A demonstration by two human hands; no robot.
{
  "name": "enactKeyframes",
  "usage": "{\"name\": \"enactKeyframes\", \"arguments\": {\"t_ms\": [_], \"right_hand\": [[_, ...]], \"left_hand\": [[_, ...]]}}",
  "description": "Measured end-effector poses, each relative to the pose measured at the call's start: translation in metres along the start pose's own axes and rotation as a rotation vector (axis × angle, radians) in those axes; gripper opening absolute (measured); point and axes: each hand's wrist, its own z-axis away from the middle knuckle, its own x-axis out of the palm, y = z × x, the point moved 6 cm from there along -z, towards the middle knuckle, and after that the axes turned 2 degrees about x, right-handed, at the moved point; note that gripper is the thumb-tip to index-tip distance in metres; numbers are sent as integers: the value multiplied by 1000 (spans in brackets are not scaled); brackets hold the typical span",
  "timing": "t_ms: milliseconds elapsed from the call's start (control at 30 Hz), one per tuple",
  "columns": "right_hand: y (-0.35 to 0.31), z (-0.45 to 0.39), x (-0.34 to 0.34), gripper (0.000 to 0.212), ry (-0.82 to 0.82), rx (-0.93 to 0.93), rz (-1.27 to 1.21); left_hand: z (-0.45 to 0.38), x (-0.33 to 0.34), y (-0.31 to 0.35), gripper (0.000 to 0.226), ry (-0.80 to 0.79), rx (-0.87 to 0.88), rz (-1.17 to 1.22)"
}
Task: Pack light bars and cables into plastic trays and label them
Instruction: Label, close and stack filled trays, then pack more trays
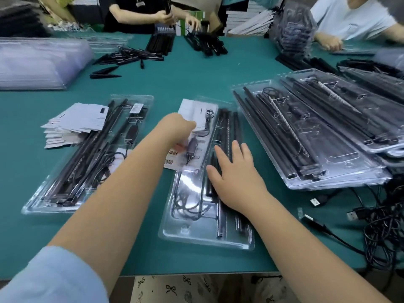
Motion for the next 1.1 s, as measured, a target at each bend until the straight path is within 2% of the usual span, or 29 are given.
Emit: {"name": "enactKeyframes", "arguments": {"t_ms": [67, 233, 367, 433, 533, 633, 700, 800, 1100], "right_hand": [[-2, 2, 1, 62, -16, -29, 17], [-6, 7, 4, 63, -43, -71, 12], [-14, 14, 8, 62, -68, -122, 25], [-18, 17, 10, 62, -77, -141, 43], [-21, 19, 10, 63, -83, -160, 70], [-23, 20, 10, 64, -86, -167, 82], [-23, 21, 10, 64, -87, -168, 90], [-24, 22, 12, 64, -86, -166, 86], [-24, 23, 7, 64, -40, -160, -47]], "left_hand": [[-17, 1, -3, 30, 29, -44, 123], [-47, -11, -12, 29, 96, -105, 247], [-63, -17, -11, 43, 103, -112, 379], [-67, -17, -14, 39, 80, -139, 382], [-65, -17, -22, 19, 17, -233, 373], [-67, -16, -29, 23, -21, -314, 410], [-69, -17, -32, 20, -27, -319, 428], [-78, -17, -41, 31, -30, -343, 411], [-88, -13, -38, 15, -26, -276, 388]]}}
